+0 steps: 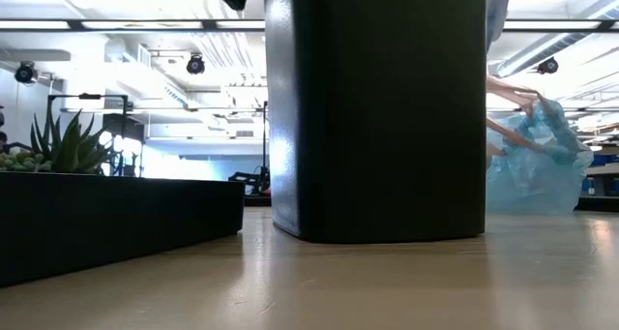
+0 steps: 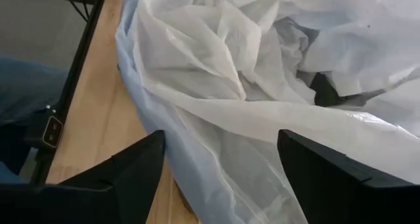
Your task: Place trash/remove bag and relplace
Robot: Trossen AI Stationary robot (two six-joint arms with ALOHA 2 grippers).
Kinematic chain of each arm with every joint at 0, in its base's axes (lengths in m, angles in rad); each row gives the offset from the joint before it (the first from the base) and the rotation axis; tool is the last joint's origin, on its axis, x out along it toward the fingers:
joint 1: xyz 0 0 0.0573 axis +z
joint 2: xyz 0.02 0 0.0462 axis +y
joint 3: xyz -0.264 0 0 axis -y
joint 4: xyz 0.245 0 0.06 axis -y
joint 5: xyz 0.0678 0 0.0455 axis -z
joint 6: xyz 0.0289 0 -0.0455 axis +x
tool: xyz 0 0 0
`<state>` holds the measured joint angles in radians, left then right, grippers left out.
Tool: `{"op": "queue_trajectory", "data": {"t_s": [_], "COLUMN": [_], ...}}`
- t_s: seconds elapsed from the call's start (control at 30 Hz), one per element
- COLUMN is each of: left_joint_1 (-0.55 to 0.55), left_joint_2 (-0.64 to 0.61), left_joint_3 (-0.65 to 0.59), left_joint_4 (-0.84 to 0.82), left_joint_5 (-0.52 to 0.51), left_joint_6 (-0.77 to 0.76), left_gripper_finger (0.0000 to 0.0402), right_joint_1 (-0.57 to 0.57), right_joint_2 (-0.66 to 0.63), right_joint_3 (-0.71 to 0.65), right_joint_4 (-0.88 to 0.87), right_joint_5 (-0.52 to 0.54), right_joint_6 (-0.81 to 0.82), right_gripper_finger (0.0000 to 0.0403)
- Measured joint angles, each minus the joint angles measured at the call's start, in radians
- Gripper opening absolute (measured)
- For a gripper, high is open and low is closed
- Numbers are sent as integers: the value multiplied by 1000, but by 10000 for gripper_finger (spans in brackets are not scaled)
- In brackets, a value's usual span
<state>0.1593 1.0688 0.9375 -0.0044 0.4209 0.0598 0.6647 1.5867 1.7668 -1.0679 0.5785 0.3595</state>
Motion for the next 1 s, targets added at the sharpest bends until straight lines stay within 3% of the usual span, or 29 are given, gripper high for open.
{"op": "queue_trajectory", "data": {"t_s": [0.2,0.43,0.7,0.83,1.0], "left_joint_1": [0,-4,-59,-85,-91], "left_joint_2": [-11,30,46,40,67], "left_joint_3": [0,0,-1,-1,-2], "left_joint_4": [12,14,32,34,35], "left_joint_5": [-20,-137,-107,-98,-174], "left_joint_6": [-100,-96,-69,-69,-69], "left_gripper_finger": [209,270,326,335,327], "right_joint_1": [0,-1,-1,-1,-1], "right_joint_2": [0,0,0,0,0], "right_joint_3": [0,0,0,0,0], "right_joint_4": [0,3,2,2,3], "right_joint_5": [0,0,0,1,1], "right_joint_6": [-1,-1,-8,-10,-10], "right_gripper_finger": [273,283,287,278,270]}}
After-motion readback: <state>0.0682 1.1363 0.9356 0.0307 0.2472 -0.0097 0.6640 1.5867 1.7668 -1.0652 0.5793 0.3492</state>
